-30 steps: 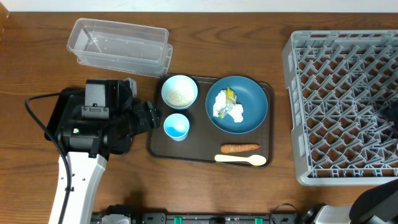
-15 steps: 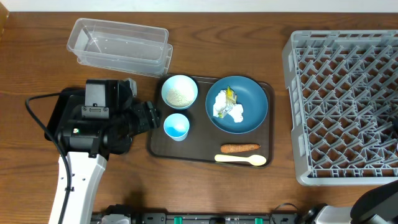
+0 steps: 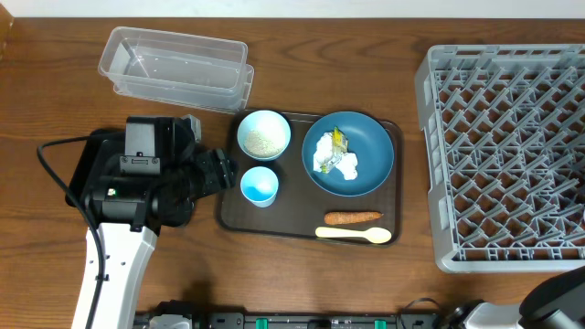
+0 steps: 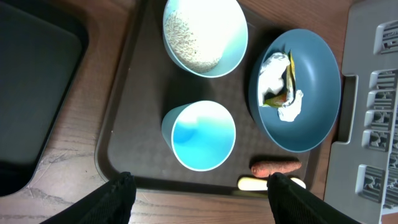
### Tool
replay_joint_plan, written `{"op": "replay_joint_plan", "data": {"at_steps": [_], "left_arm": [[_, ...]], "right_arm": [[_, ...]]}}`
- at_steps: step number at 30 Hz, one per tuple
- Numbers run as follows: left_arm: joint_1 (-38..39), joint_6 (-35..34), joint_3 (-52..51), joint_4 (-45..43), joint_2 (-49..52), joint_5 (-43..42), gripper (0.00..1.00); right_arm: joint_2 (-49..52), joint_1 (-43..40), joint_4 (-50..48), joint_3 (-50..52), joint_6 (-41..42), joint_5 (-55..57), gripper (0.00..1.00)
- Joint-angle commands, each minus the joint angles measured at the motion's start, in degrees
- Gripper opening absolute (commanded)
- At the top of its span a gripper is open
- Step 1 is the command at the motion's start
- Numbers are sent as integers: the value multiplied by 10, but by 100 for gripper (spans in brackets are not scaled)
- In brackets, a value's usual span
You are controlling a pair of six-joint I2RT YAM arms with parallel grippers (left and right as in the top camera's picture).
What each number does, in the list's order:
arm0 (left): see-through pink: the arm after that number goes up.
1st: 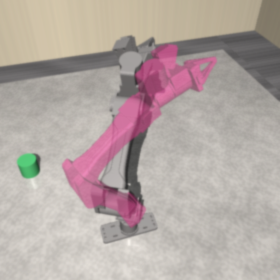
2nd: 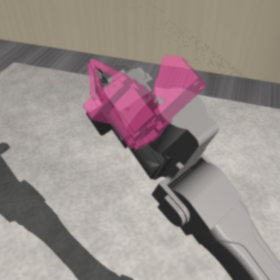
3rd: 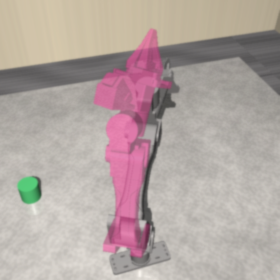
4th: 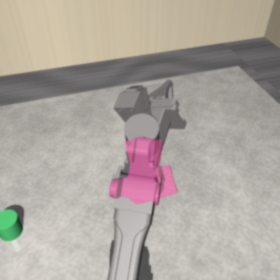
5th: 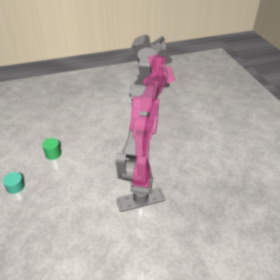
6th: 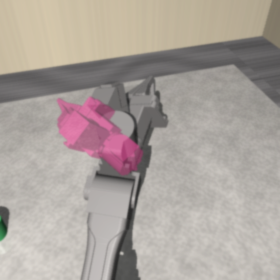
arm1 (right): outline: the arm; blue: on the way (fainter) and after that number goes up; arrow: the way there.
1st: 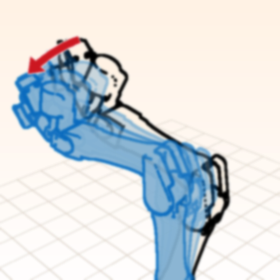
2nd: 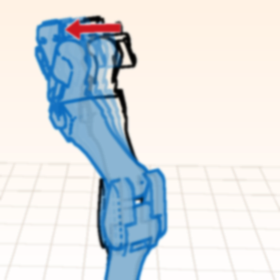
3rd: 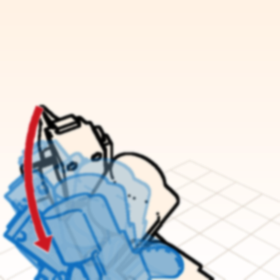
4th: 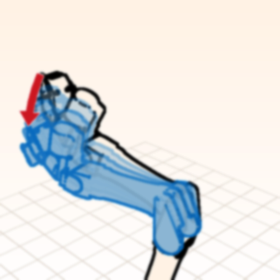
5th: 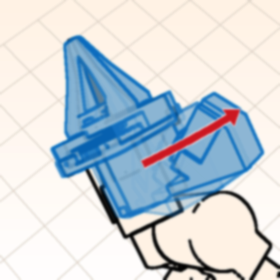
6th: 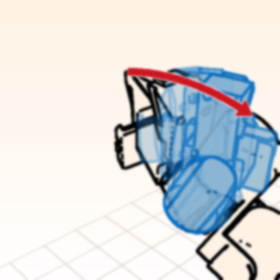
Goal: Sort waste into correct bins and load items into the dishwasher rack
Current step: 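Lower the white cup upside down into the rack and open right gripper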
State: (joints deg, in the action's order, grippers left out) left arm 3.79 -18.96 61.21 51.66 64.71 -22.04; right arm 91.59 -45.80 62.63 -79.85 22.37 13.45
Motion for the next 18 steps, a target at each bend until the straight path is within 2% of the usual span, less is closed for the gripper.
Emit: {"op": "replay_joint_plan", "data": {"at_steps": [1,2,5,10,13,18], "left_arm": [[-2,14,7,2,-3,7,70],[-2,14,7,1,-3,7,70],[-2,14,7,1,-3,7,70],[-2,14,7,1,-3,7,70],[-2,14,7,1,-3,7,70],[-2,14,7,1,-3,7,70]], "right_arm": [[13,-7,9,5,4,10,43],[13,-8,11,5,9,26,46],[13,-9,10,5,19,47,64],[13,-8,10,7,21,35,67],[13,-9,-3,17,21,35,74],[13,-9,-43,56,27,37,79]]}}
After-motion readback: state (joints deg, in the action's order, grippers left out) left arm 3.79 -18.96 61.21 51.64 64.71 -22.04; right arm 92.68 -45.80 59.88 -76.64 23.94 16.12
